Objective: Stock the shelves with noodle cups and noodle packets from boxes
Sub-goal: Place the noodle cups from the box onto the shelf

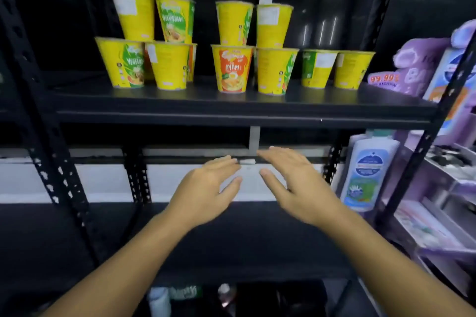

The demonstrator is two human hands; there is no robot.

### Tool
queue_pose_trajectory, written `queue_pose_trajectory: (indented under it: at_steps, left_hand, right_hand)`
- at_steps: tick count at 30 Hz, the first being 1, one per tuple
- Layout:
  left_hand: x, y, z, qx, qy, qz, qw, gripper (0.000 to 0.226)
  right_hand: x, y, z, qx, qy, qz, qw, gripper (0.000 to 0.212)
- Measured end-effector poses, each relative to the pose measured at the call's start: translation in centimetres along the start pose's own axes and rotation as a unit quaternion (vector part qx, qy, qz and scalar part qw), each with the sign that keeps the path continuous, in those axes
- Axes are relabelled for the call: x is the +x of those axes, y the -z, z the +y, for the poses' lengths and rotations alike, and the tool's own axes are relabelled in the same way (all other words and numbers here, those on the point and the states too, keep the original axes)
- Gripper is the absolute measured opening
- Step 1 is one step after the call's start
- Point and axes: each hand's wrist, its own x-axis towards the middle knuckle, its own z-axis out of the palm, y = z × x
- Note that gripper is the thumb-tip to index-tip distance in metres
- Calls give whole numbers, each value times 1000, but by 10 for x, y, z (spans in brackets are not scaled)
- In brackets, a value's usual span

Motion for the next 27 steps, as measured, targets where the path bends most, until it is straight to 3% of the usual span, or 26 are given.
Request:
queue_pose_trajectory:
  at_steps: [2, 8, 10, 15, 20, 23, 27]
  left_hand:
    - [-39, -23, -7, 10, 28, -75, 997, 62]
    - [-161, -96, -18, -37, 133, -217, 966, 44]
    - [-202, -118, -17, -59, 182, -275, 942, 45]
    - [-287, -161, -19, -85, 299, -409, 858, 52]
    - [-320, -182, -15, -79, 341, -467, 812, 61]
    - [-334, -195, -19, -84, 356, -476, 800, 72]
    - [-340, -210, -23, -74, 369, -474, 796, 63]
  right_hand:
    - [-38, -26, -5, 6, -24, -73, 997, 52]
    - [-160, -117, -20, 40, -118, -243, 962, 60]
    - [-199, -143, -27, 56, -162, -297, 939, 63]
    - [-287, -196, -41, 63, -252, -435, 862, 92]
    - [-324, -226, -44, 35, -283, -488, 825, 55]
    - [-332, -237, -40, 32, -281, -510, 812, 51]
    - [-343, -253, -26, 34, -293, -529, 796, 53]
